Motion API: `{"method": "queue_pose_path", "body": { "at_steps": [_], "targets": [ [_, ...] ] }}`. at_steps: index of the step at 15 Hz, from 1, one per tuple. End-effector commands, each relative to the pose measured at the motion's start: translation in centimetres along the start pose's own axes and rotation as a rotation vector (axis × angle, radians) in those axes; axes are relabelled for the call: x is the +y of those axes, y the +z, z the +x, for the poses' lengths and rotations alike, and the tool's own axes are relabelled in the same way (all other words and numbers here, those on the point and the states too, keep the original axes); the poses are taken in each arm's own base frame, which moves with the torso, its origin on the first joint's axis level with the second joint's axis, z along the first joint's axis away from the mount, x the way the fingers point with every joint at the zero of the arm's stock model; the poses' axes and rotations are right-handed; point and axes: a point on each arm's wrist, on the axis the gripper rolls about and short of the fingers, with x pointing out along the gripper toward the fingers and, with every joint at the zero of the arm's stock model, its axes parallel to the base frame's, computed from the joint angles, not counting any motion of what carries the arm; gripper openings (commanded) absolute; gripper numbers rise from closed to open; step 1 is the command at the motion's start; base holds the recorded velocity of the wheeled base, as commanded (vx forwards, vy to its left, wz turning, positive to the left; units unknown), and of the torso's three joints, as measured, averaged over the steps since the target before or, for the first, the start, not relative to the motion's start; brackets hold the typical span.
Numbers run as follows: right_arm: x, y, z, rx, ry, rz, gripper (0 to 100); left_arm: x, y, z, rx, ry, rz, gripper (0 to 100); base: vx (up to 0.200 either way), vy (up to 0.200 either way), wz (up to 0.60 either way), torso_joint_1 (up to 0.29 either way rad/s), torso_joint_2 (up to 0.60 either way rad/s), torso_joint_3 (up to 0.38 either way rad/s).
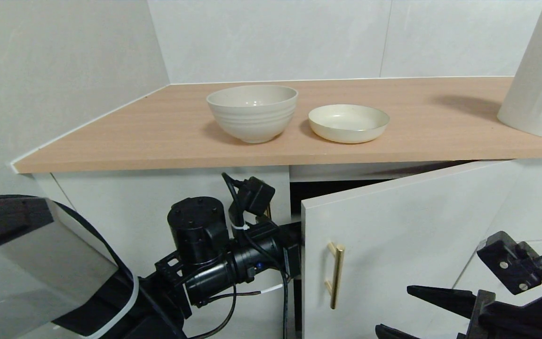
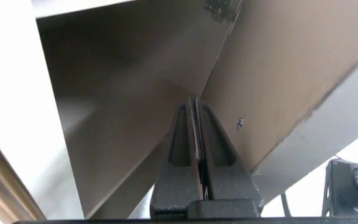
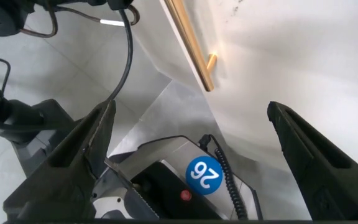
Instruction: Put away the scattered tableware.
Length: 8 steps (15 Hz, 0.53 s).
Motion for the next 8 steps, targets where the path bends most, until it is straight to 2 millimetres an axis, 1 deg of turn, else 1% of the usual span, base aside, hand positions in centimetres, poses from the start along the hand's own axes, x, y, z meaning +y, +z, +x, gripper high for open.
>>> {"method": "queue_pose_path", "body": {
  "at_steps": [1,6,8],
  "targets": [
    [0.0,-0.2,0.1,0.01,-0.003,0.0,100,0.0,-0.2,0.1,0.005,-0.001,-0.002,0,-0.2,0.0,0.0,0.007,0.0,0.007],
    [-0.1,-0.2,0.1,0.011,-0.003,0.0,100,0.2,-0.5,0.5,0.011,-0.001,-0.005,0,-0.2,0.0,0.0,0.004,0.0,0.003],
    [-0.1,-0.2,0.1,0.01,-0.003,0.0,100,0.5,-0.8,1.1,0.014,0.0,-0.006,0,0.0,0.0,0.0,0.0,0.0,0.0]
  ]
}}
